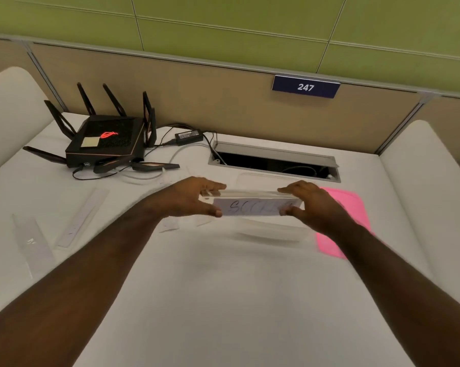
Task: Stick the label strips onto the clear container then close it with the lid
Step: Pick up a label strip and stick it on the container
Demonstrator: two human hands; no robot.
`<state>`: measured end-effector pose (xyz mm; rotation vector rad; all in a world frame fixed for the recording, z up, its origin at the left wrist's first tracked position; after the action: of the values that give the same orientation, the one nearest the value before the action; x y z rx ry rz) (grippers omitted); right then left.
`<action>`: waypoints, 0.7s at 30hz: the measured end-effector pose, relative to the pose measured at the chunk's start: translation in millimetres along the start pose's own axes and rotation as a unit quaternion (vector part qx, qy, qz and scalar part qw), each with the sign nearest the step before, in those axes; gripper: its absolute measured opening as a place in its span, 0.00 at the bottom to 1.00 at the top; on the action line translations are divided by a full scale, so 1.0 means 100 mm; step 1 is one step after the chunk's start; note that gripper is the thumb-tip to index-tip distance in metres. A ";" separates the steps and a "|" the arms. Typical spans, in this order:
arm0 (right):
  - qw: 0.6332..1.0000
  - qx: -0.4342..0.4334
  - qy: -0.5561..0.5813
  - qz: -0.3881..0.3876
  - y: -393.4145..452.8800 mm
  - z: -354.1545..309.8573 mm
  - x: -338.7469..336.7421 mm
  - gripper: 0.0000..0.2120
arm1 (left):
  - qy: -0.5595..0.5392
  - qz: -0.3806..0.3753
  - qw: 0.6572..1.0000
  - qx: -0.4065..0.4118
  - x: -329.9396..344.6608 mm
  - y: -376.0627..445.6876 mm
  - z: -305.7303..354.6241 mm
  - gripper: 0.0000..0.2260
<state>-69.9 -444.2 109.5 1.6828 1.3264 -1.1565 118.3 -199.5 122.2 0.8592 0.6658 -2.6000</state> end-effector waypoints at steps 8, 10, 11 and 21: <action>0.990 0.120 -0.076 0.021 0.03 0.56 -0.16 0.23 | 0.268 0.087 0.959 0.030 0.32 0.86 0.24 0.24; 0.985 0.140 -0.089 0.036 0.05 0.65 -0.11 0.23 | 0.318 0.109 0.941 0.026 0.41 1.00 0.28 0.23; 0.984 0.145 -0.097 0.045 0.07 0.68 -0.07 0.23 | 0.344 0.120 0.931 0.024 0.46 1.06 0.29 0.23; 0.941 0.151 -0.302 -0.035 0.41 0.76 0.34 0.16 | 0.528 0.138 0.838 -0.001 0.81 1.33 0.42 0.11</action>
<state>-44.3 -510.4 50.6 1.3097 0.8516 -1.8096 94.2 -345.6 57.5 2.2139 0.6950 -1.6820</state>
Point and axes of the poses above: each hand's wrist, its own y-axis towards the middle knuckle, its own x-axis out of the palm, z = x × y, the point moved 3 cm from there along y, towards the middle knuckle, and after that the axes turned 4 degrees about -z, right-handed, at the moved point
